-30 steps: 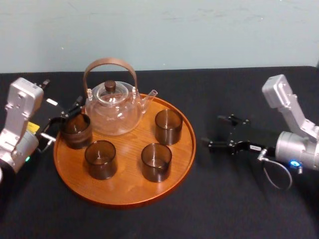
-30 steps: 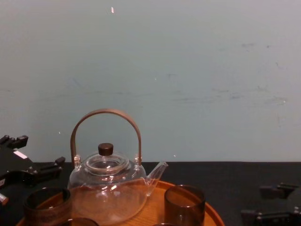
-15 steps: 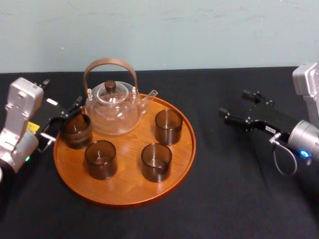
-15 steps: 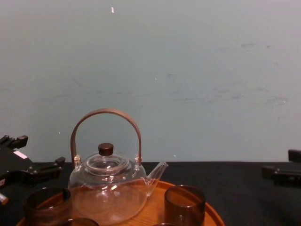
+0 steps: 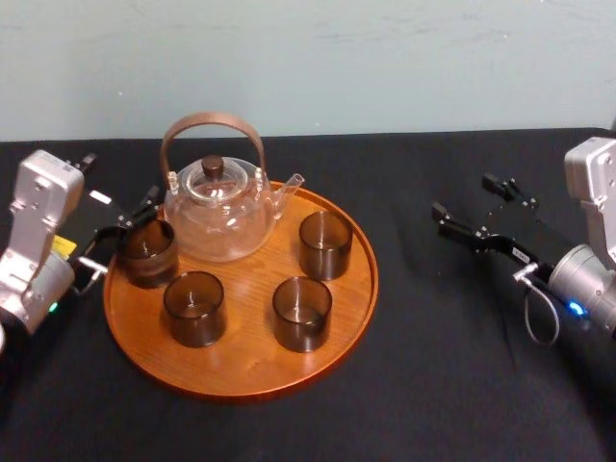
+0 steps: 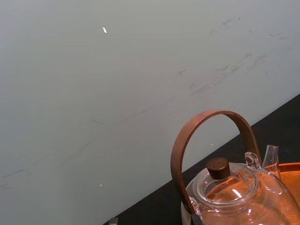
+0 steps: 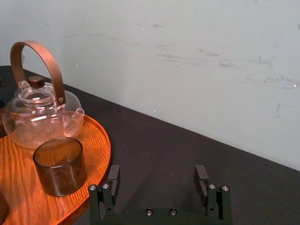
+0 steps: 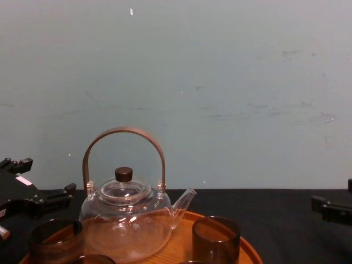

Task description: Pick up the glass from the table and place it on the tray.

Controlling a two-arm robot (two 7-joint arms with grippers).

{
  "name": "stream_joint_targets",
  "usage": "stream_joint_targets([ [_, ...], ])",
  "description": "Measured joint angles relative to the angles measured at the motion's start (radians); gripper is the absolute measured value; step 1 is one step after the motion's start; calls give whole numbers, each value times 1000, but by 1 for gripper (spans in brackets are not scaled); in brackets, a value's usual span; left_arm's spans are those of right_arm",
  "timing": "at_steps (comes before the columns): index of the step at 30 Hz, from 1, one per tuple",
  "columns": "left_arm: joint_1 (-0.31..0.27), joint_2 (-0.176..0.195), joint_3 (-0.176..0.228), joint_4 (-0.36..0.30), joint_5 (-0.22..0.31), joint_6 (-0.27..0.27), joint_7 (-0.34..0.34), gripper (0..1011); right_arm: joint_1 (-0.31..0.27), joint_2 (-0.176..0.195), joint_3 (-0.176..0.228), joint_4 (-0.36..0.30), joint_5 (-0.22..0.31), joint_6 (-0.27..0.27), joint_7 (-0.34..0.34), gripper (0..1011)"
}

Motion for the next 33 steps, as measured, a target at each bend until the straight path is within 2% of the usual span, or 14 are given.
stream_joint_targets([
  [7, 0, 0, 0, 0, 0, 0, 0, 1001, 6, -32, 8, 49, -18, -20, 5, 1002],
  [17, 0, 0, 0, 0, 0, 0, 0, 1001, 11, -60, 26, 72, -28, -28, 20, 1002],
  [33, 0, 0, 0, 0, 0, 0, 0, 1001, 11, -58, 24, 72, -27, -28, 19, 1002],
])
